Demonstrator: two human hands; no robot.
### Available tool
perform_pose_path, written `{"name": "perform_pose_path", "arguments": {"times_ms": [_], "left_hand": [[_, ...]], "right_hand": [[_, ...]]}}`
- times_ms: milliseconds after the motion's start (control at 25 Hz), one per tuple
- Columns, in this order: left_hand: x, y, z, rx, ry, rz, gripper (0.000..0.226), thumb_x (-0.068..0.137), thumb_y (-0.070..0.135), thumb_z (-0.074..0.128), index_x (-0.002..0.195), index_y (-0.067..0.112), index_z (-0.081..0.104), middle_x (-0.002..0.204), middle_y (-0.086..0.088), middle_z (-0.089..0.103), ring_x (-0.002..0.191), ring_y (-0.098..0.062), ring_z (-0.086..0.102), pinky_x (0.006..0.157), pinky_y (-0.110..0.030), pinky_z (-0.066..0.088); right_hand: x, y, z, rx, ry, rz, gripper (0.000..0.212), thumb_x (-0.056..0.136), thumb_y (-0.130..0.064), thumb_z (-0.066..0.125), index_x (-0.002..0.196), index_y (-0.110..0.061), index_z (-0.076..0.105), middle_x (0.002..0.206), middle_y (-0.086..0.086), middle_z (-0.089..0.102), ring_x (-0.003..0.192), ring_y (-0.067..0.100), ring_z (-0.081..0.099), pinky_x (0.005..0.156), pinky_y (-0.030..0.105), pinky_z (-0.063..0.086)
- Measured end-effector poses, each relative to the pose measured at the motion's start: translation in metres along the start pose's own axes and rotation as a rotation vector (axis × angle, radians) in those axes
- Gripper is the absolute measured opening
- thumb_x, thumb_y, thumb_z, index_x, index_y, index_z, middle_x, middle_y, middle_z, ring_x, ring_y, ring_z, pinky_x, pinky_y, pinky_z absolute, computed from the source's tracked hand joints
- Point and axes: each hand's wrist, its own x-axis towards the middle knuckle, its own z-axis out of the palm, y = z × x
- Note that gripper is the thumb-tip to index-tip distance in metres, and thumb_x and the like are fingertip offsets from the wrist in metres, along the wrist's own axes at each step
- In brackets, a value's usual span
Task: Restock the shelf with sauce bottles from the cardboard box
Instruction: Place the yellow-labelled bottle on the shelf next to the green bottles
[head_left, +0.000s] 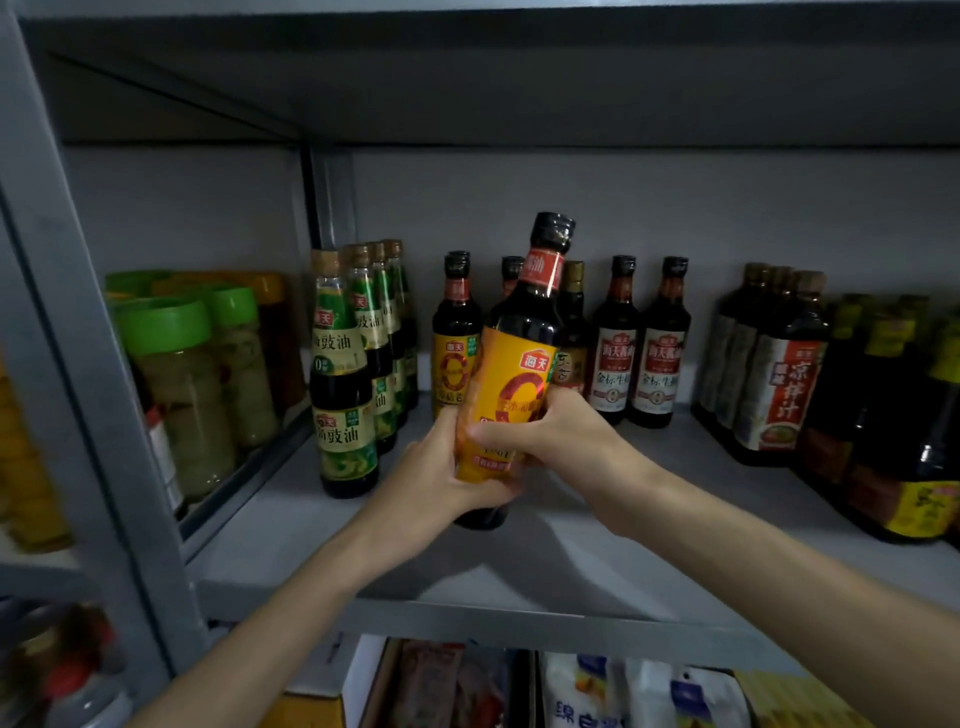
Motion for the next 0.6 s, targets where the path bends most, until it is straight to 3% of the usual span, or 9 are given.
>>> {"name": "perform_pose_path", "arguments": {"times_ms": [160, 240, 320, 480, 600], "left_hand": [[0.009, -0.018, -0.013, 0.016, 0.053, -0.014, 0.057, 0.08, 0.026, 0.079, 0.119, 0.05, 0.044, 0.117, 0.019, 0.066, 0.106, 0.003, 0.064, 0.094, -0.025, 0.051], [0.015, -0.026, -0.022, 0.021, 0.007, -0.038, 0.068, 0.077, 0.039, 0.08, 0.13, 0.046, 0.039, 0.13, 0.018, 0.058, 0.118, 0.0, 0.058, 0.102, -0.027, 0.047], [0.024, -0.035, -0.028, -0.03, -0.036, -0.106, 0.08, 0.071, 0.043, 0.08, 0.136, 0.042, 0.034, 0.133, 0.017, 0.054, 0.125, -0.004, 0.053, 0.108, -0.03, 0.042], [0.042, -0.043, -0.03, -0.057, -0.017, -0.229, 0.063, 0.083, 0.016, 0.076, 0.13, 0.035, 0.038, 0.136, 0.005, 0.055, 0.119, -0.011, 0.053, 0.103, -0.028, 0.039], [0.047, -0.046, -0.031, -0.084, -0.008, -0.268, 0.074, 0.085, 0.009, 0.072, 0.144, 0.028, 0.032, 0.131, 0.008, 0.053, 0.117, -0.009, 0.05, 0.098, -0.025, 0.036]], "right_hand": [[0.029, 0.012, 0.014, -0.101, 0.086, -0.062, 0.045, 0.07, -0.026, 0.088, 0.11, -0.016, 0.07, 0.099, 0.002, 0.078, 0.093, 0.015, 0.074, 0.083, 0.033, 0.061], [0.046, 0.017, 0.019, -0.143, 0.142, -0.082, 0.065, 0.058, -0.04, 0.089, 0.114, -0.021, 0.065, 0.102, -0.002, 0.076, 0.097, 0.014, 0.073, 0.087, 0.039, 0.06], [0.064, 0.022, 0.025, -0.187, 0.188, -0.075, 0.072, 0.051, -0.046, 0.088, 0.115, -0.022, 0.064, 0.102, -0.003, 0.076, 0.097, 0.015, 0.072, 0.089, 0.043, 0.059], [0.087, 0.032, 0.04, -0.296, 0.223, -0.028, 0.059, 0.062, -0.039, 0.088, 0.114, -0.022, 0.064, 0.104, -0.003, 0.074, 0.098, 0.017, 0.07, 0.092, 0.045, 0.057], [0.1, 0.04, 0.047, -0.334, 0.225, -0.052, 0.072, 0.049, -0.058, 0.077, 0.111, -0.024, 0.063, 0.1, -0.005, 0.074, 0.094, 0.014, 0.07, 0.09, 0.046, 0.057]]}}
